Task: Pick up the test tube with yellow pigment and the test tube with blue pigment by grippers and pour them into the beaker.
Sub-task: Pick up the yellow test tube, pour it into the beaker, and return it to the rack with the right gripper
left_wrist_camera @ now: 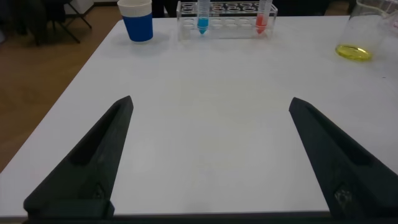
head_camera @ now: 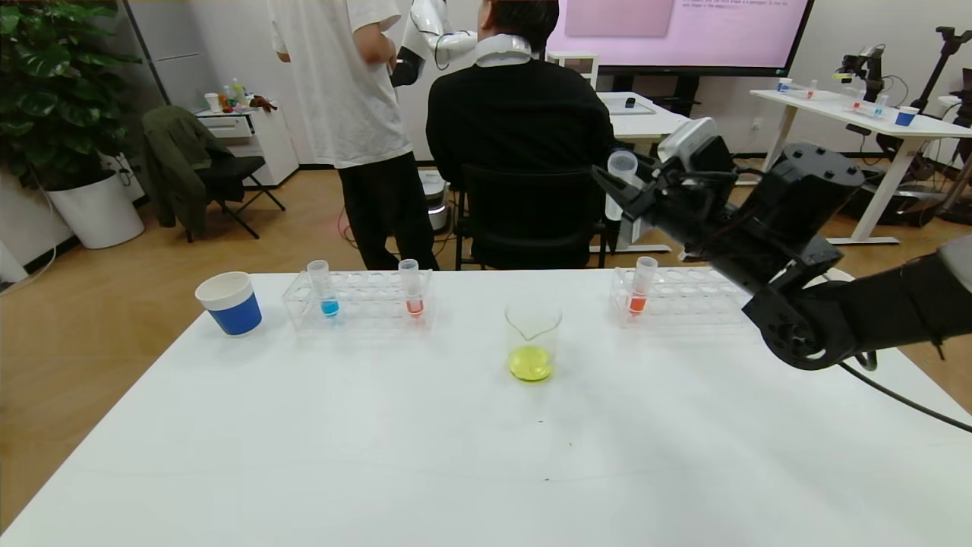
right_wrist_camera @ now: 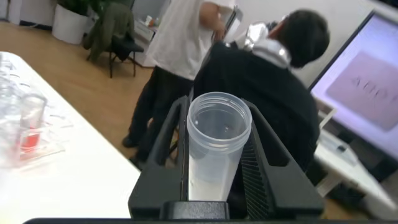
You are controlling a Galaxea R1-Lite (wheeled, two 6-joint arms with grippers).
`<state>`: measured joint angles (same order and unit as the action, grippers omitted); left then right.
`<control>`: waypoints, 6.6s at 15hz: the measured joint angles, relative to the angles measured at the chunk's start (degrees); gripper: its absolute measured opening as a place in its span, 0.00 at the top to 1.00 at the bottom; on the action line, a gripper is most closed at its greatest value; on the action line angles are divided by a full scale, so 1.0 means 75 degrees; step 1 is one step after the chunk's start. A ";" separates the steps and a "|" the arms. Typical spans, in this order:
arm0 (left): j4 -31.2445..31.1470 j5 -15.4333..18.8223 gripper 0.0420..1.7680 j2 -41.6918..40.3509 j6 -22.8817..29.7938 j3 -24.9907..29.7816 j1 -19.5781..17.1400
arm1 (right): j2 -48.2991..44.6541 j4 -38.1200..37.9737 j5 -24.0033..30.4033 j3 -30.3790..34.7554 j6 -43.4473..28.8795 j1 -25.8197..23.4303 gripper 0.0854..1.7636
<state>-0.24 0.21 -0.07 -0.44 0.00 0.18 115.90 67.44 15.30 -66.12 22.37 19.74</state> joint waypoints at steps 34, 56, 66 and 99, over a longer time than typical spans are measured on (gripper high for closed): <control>-0.0003 -0.0003 0.01 0.0000 0.0000 0.0000 0.0000 | 0.1401 -0.2615 0.0187 -0.1372 -0.2844 -0.5765 0.76; 0.0000 -0.0003 0.01 0.0000 0.0003 0.0000 0.0000 | 0.1479 -0.2859 0.0197 -0.1668 -0.3573 -0.5101 0.02; 0.0000 -0.0003 0.01 0.0000 0.0000 0.0000 0.0000 | -0.1869 -0.3348 -0.0241 -0.0078 -0.3625 -0.3226 0.02; 0.0120 0.0008 0.01 0.0000 -0.0047 0.0003 0.0000 | -1.5459 -0.9068 -0.1941 0.8798 -0.2436 -0.2555 0.02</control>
<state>0.66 0.27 -0.07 -0.79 0.02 0.18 -0.05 -0.57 0.74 -0.13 4.10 0.57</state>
